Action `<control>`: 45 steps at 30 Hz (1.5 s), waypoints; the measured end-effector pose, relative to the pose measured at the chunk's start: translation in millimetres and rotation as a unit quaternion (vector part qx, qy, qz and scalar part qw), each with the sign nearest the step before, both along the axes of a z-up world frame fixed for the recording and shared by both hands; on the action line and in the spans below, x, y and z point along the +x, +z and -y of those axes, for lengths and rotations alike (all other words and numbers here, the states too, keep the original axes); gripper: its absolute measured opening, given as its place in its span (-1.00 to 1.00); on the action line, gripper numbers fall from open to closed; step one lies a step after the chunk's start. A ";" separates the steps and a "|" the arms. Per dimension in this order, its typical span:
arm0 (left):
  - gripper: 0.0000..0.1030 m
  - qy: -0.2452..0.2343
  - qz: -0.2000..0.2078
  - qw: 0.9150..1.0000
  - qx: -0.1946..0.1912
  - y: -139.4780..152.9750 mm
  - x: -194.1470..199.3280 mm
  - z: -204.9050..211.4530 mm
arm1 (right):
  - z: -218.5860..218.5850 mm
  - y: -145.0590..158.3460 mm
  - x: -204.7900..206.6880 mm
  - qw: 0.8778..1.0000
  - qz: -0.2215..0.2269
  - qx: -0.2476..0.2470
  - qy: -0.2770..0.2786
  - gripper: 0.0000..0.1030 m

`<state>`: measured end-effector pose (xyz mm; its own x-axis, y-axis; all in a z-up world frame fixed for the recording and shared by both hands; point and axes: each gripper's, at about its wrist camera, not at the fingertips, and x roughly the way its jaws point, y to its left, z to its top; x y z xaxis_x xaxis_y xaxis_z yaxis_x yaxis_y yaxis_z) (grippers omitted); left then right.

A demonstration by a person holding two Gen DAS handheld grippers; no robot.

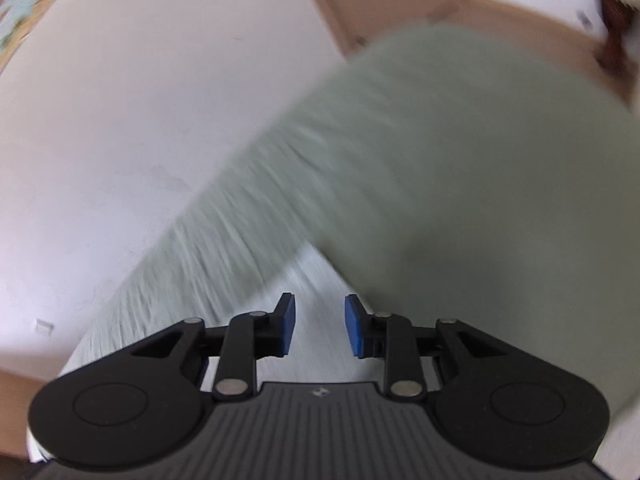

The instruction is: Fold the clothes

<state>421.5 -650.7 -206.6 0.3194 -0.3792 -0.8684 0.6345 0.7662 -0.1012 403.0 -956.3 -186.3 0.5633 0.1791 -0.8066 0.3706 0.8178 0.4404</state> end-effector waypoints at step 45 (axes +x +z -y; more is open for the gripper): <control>0.21 -0.122 -0.036 0.992 -0.025 -31.2 91.1 11.4 | -25.7 -0.4 135.6 0.947 0.044 -0.158 0.277 -0.90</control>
